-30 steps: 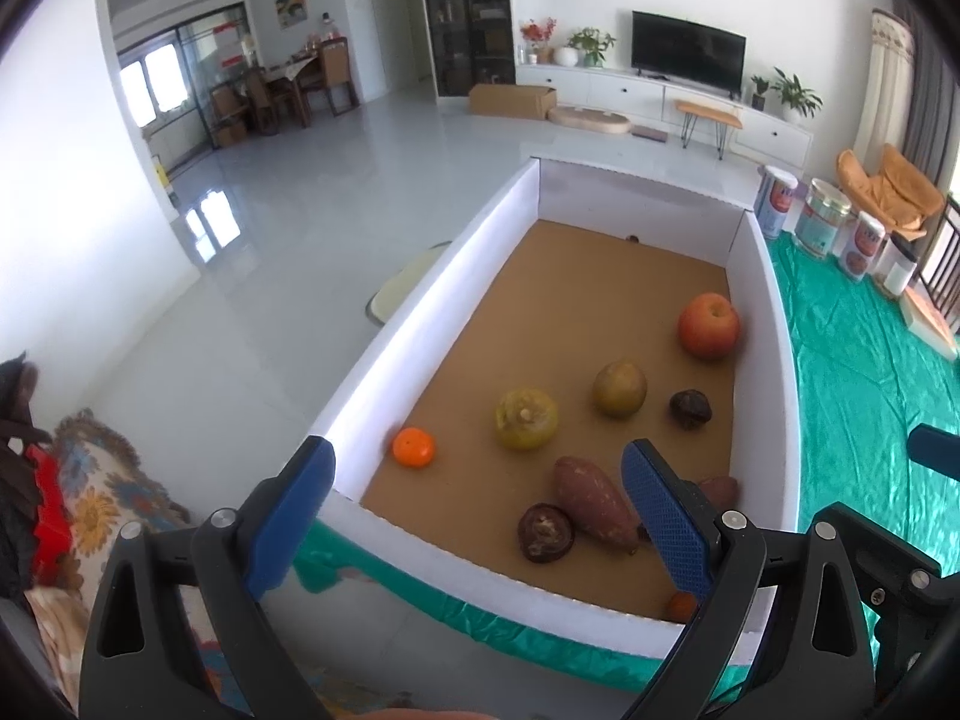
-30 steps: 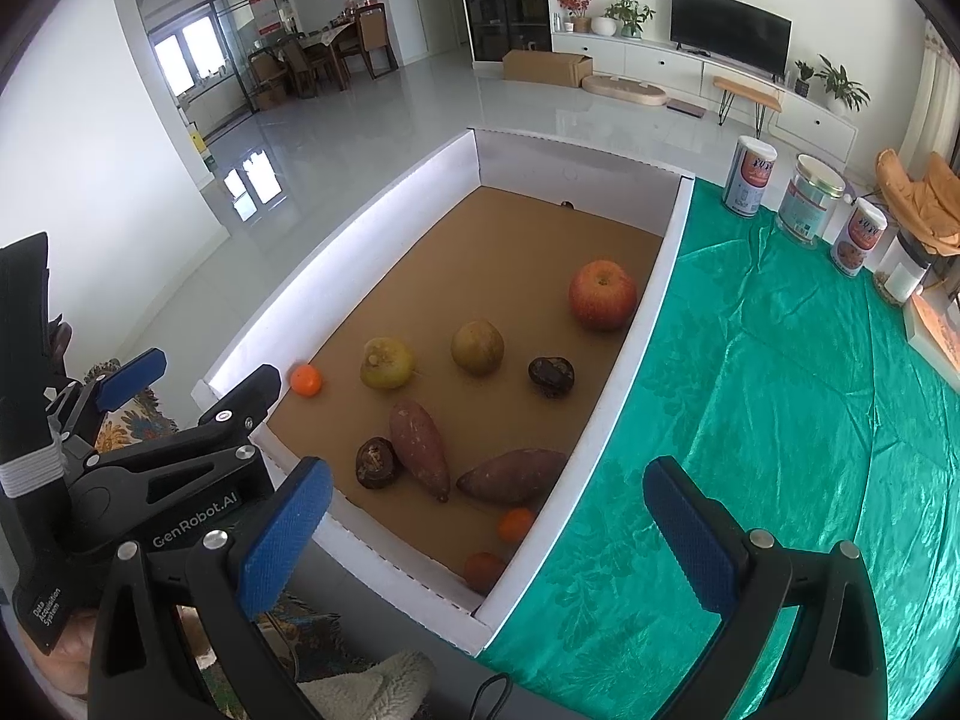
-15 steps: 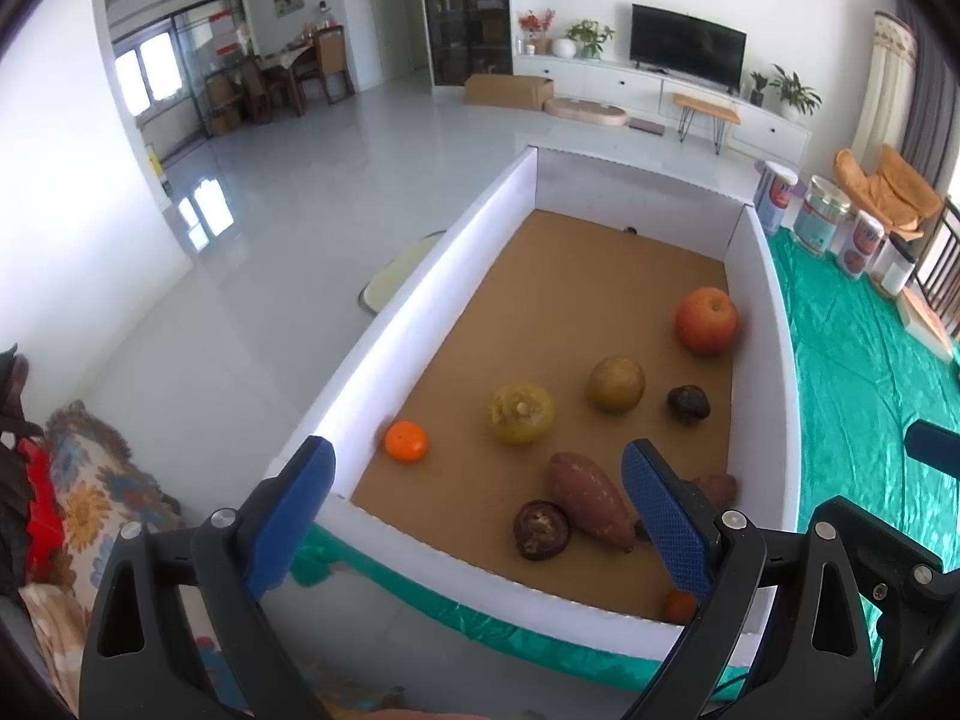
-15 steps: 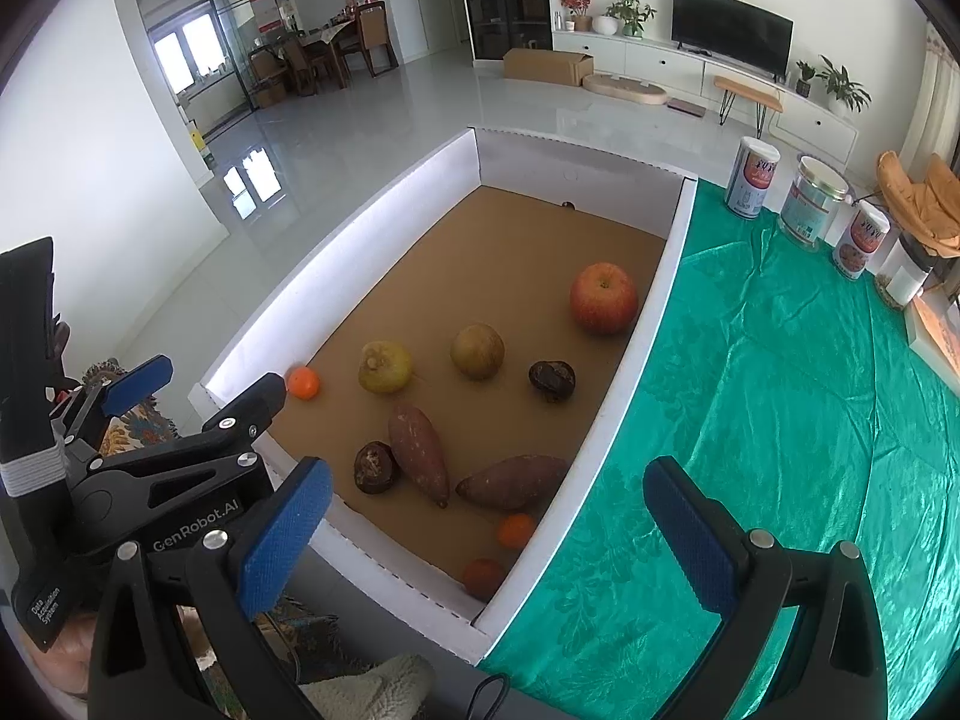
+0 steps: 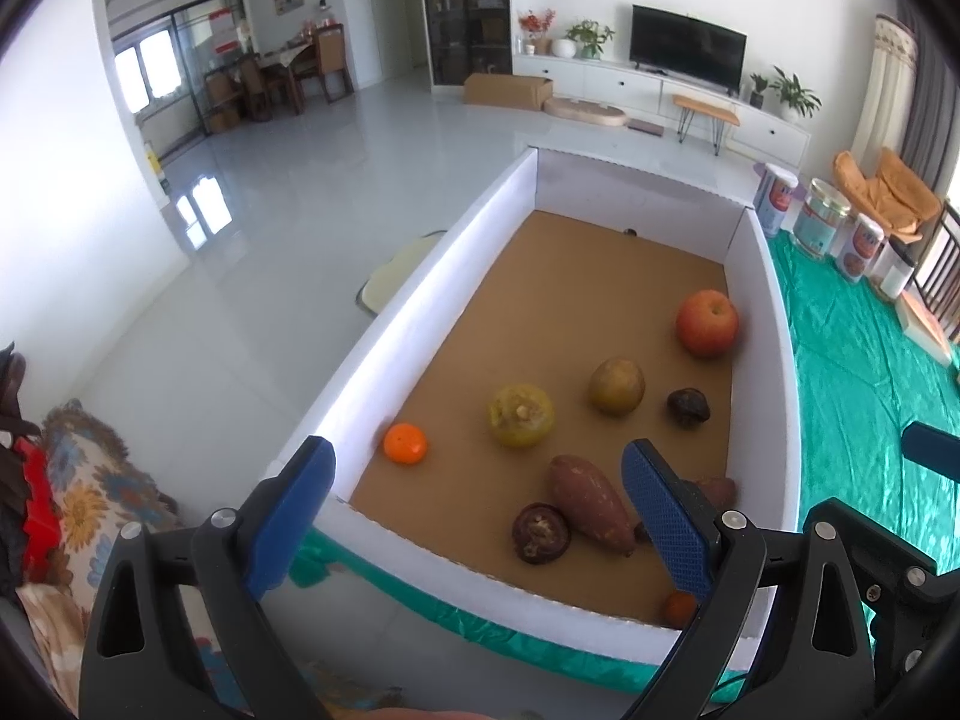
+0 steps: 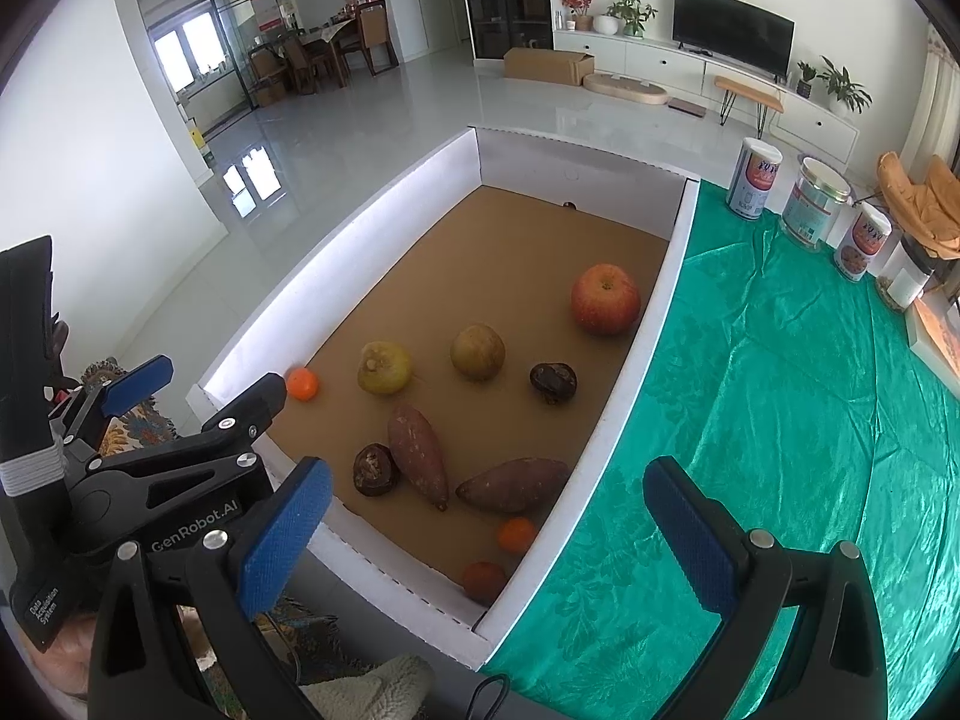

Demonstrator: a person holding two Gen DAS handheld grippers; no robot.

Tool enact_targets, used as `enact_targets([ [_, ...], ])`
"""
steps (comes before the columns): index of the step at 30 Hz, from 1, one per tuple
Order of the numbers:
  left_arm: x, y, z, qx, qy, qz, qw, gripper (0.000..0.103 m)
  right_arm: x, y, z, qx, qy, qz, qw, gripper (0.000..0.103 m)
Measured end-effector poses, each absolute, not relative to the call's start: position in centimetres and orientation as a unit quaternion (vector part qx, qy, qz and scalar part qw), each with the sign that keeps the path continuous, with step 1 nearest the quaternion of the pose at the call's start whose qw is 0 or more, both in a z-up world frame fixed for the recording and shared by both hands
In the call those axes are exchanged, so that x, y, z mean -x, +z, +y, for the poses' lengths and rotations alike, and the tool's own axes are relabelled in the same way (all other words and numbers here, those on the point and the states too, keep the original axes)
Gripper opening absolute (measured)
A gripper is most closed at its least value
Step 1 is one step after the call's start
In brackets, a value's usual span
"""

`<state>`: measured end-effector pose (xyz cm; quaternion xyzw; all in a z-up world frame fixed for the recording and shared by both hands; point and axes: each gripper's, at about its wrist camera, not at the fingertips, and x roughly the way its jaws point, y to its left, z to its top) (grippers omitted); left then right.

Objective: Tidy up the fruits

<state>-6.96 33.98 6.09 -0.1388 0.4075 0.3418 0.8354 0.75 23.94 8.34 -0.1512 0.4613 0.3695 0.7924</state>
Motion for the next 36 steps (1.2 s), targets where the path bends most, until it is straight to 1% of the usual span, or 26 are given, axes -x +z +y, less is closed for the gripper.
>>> enact_targets([
  [36,6.3,5.1,34.1,0.142,0.326,0.41,0.84,0.097,-1.8,7.2,24.6,0.15,0.369,0.473,0.786,0.103],
])
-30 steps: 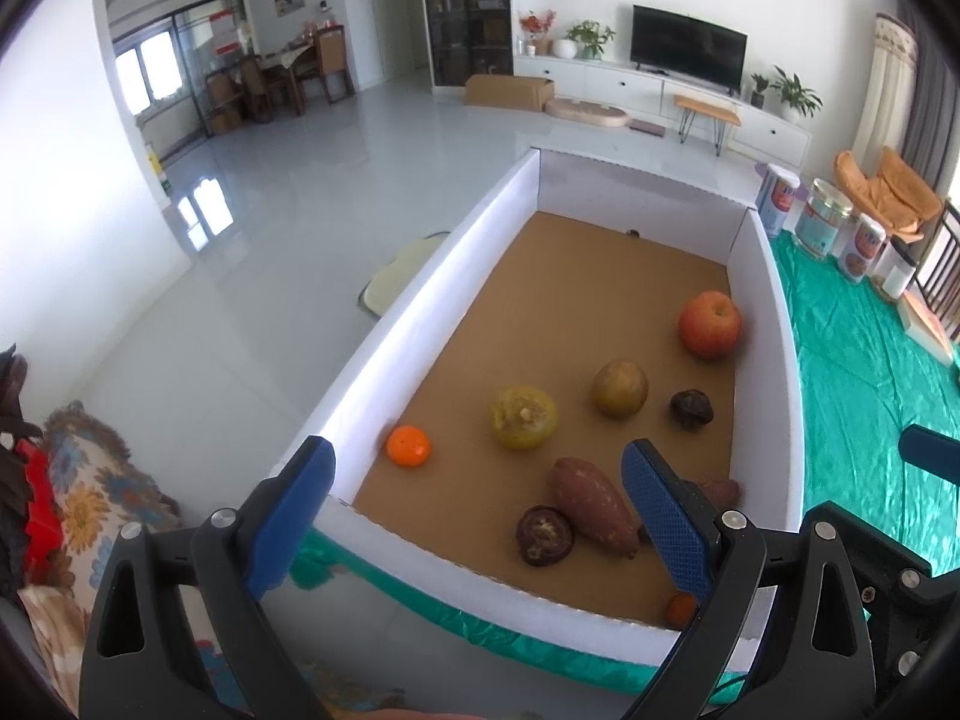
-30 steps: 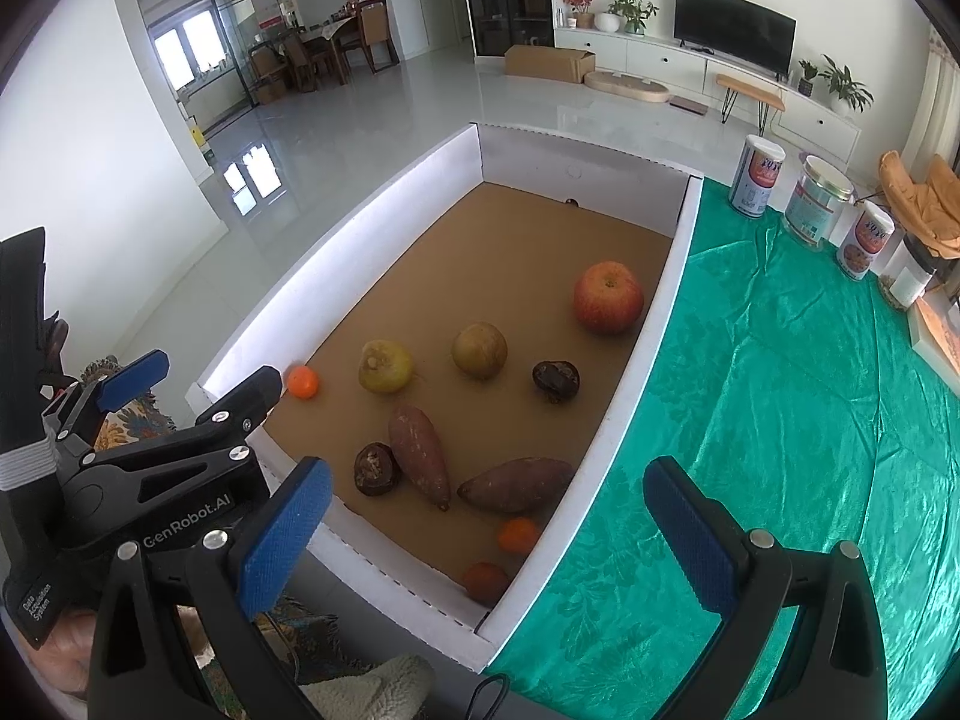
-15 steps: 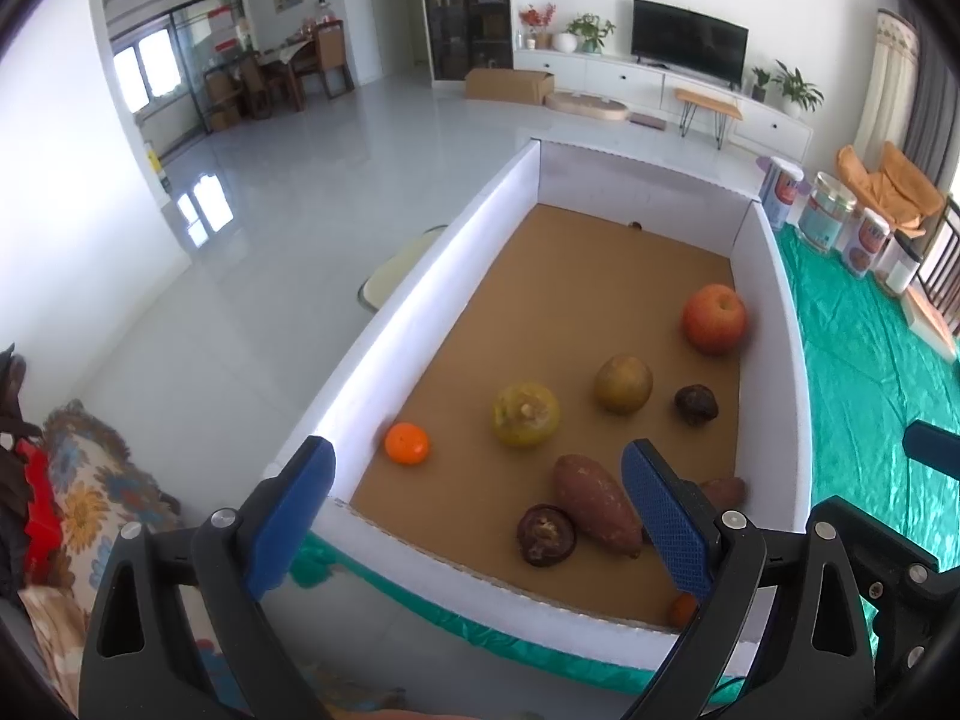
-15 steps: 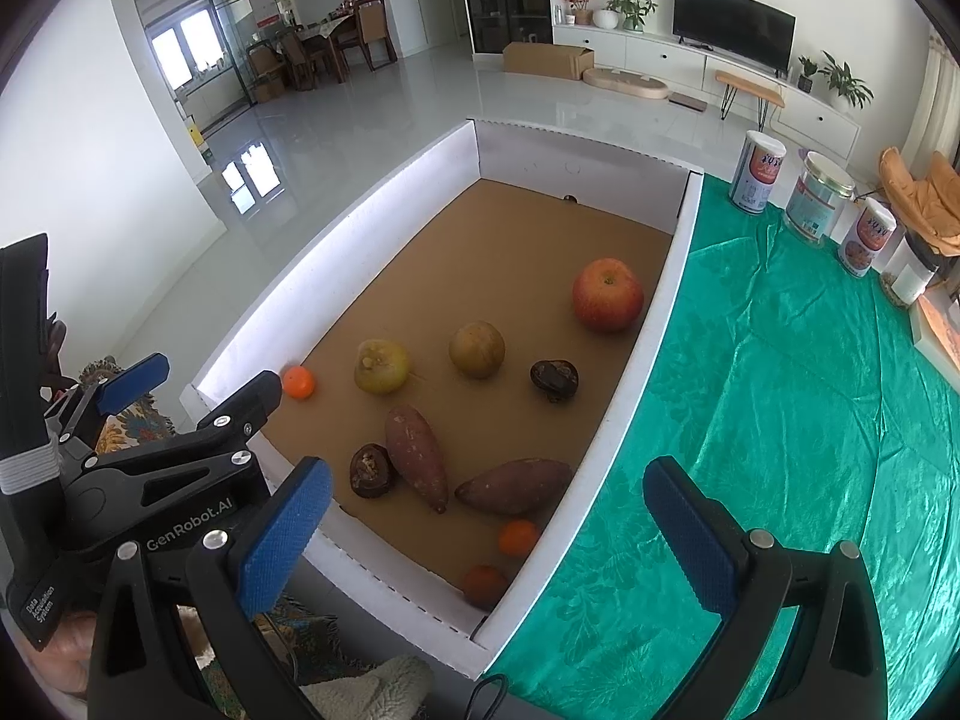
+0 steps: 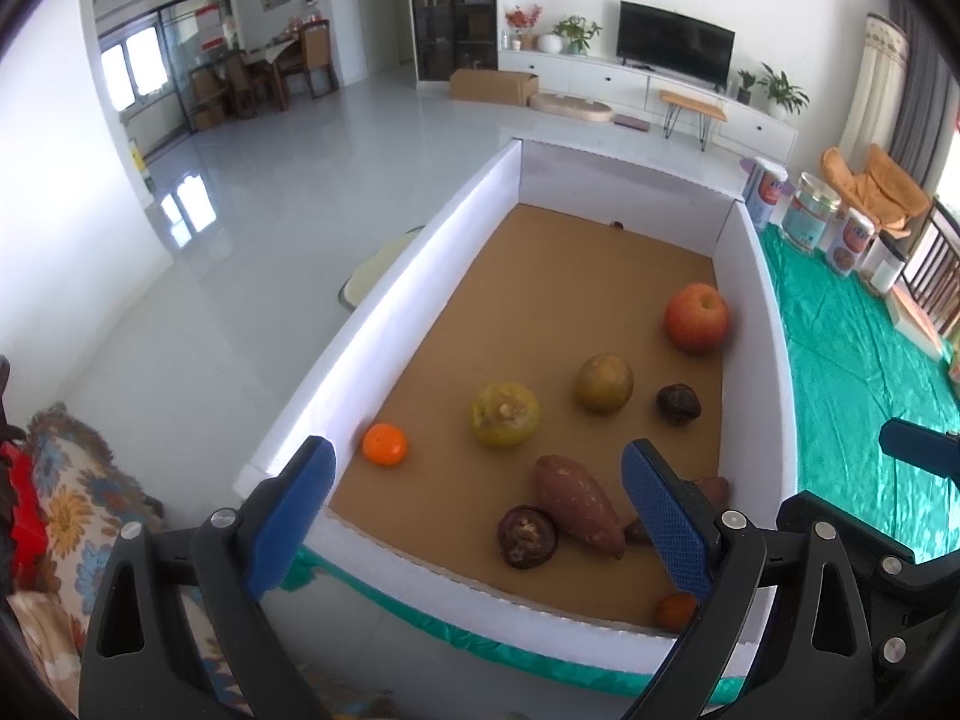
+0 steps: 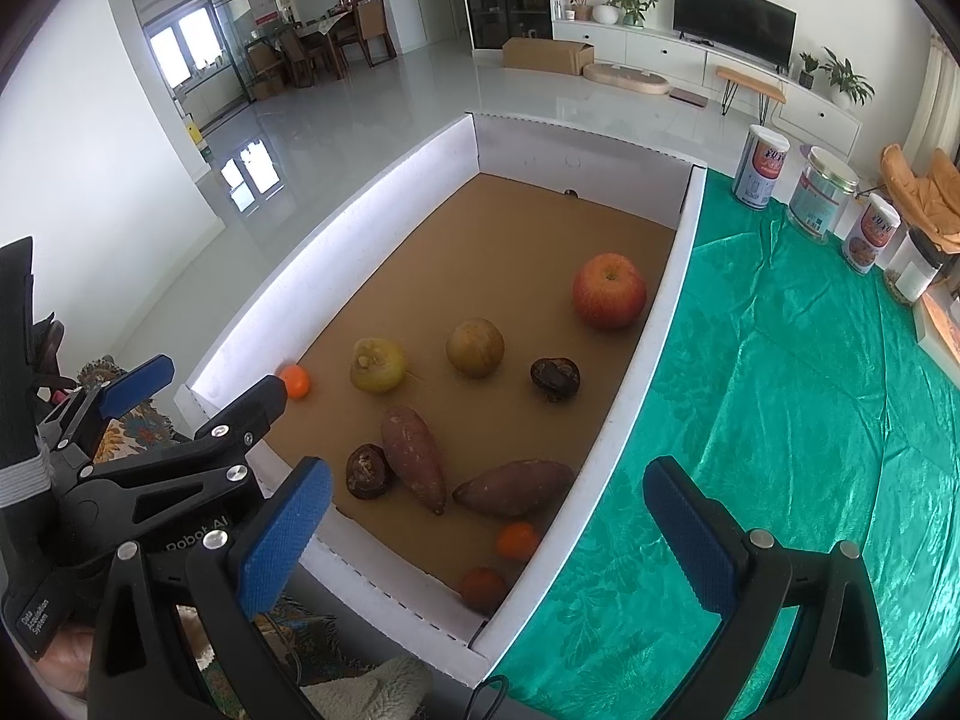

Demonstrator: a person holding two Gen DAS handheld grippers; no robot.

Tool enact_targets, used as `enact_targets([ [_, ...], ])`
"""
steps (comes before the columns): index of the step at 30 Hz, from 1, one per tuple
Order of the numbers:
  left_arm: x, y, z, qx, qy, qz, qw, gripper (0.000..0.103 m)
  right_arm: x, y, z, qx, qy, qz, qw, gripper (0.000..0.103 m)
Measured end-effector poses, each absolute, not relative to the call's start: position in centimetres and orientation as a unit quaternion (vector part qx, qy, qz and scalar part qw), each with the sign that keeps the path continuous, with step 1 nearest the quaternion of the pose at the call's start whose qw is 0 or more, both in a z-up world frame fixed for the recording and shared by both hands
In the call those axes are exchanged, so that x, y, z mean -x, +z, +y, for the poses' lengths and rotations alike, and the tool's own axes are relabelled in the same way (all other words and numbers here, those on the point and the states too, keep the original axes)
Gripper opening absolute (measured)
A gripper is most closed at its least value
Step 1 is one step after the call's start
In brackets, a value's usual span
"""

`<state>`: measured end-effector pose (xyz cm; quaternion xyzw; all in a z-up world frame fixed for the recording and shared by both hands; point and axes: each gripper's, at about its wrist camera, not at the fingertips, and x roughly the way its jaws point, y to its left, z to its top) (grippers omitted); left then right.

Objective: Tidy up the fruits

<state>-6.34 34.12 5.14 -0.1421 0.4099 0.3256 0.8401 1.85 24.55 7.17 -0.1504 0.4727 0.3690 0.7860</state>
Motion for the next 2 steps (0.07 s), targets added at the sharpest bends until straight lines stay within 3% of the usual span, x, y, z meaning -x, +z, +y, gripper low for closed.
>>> enact_targets([
  [2,6.25,5.17,34.17,0.138,0.329,0.409,0.84,0.097,-1.93,6.93,24.59,0.151,0.37,0.474,0.785,0.103],
])
